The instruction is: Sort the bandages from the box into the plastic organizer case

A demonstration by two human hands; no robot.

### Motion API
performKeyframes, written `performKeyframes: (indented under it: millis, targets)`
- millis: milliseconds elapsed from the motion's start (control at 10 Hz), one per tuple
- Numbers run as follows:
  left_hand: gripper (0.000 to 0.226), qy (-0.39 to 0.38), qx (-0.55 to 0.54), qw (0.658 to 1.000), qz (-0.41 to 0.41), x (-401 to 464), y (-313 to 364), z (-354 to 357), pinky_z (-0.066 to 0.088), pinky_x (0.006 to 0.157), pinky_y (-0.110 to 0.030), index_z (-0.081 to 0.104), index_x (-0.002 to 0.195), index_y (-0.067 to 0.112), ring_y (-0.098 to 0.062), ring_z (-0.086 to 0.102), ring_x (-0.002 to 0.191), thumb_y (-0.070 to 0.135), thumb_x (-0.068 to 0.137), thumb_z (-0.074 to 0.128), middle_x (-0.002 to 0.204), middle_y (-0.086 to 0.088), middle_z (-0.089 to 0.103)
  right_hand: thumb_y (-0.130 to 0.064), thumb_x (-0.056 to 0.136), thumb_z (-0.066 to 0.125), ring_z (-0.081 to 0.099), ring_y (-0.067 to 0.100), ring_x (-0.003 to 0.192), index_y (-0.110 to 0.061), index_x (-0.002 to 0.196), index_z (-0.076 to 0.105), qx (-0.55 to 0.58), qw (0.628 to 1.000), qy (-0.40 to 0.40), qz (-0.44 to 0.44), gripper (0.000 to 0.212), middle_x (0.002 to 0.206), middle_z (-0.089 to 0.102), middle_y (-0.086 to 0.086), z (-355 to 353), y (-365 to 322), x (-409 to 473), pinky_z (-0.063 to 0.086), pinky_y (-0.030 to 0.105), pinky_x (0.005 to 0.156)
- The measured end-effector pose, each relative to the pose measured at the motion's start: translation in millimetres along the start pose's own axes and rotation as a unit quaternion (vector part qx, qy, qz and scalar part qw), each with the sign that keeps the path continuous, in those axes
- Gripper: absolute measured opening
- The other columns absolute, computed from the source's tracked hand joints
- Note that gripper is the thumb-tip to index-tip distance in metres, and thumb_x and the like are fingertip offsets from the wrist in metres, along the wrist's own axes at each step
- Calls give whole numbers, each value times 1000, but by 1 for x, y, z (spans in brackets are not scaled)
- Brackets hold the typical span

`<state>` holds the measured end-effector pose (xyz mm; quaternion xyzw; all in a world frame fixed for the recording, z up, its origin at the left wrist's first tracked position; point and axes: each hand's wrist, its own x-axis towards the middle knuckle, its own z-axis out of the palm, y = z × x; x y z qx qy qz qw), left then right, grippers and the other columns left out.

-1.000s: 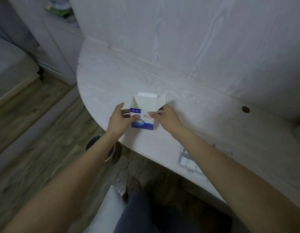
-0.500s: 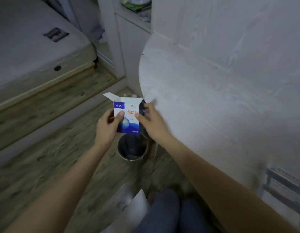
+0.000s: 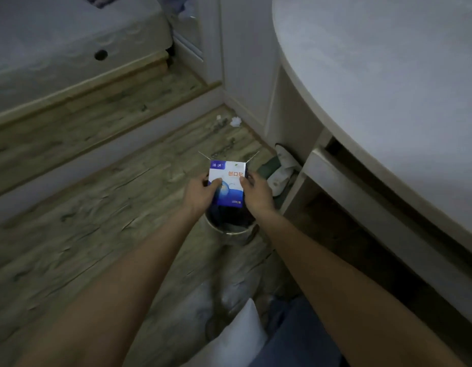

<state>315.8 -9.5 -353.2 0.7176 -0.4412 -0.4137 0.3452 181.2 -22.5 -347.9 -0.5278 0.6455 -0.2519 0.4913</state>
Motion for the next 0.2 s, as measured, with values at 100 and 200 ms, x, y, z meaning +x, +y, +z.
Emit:
performKeyframes:
  millis: [100, 200]
  targets:
    - [52, -21, 13, 993, -114, 32, -39, 18, 45, 98, -40, 53, 128, 8, -27, 56, 111, 37, 86, 61, 124, -9, 58, -33, 101, 40, 52, 29, 117, -9, 133, 46, -69, 997, -3, 44, 41, 130, 54, 15, 14, 30, 30, 41, 38, 98]
    - [68, -7, -2, 979, -202, 51, -68, 27, 38, 106, -41, 41, 139, 5, -32, 46, 126, 44, 86, 57, 141, -14, 45, -28, 100, 41, 44, 32, 126, -4, 139, 38, -113, 990, -1, 82, 46, 139, 46, 18, 20, 60, 45, 36, 35, 101]
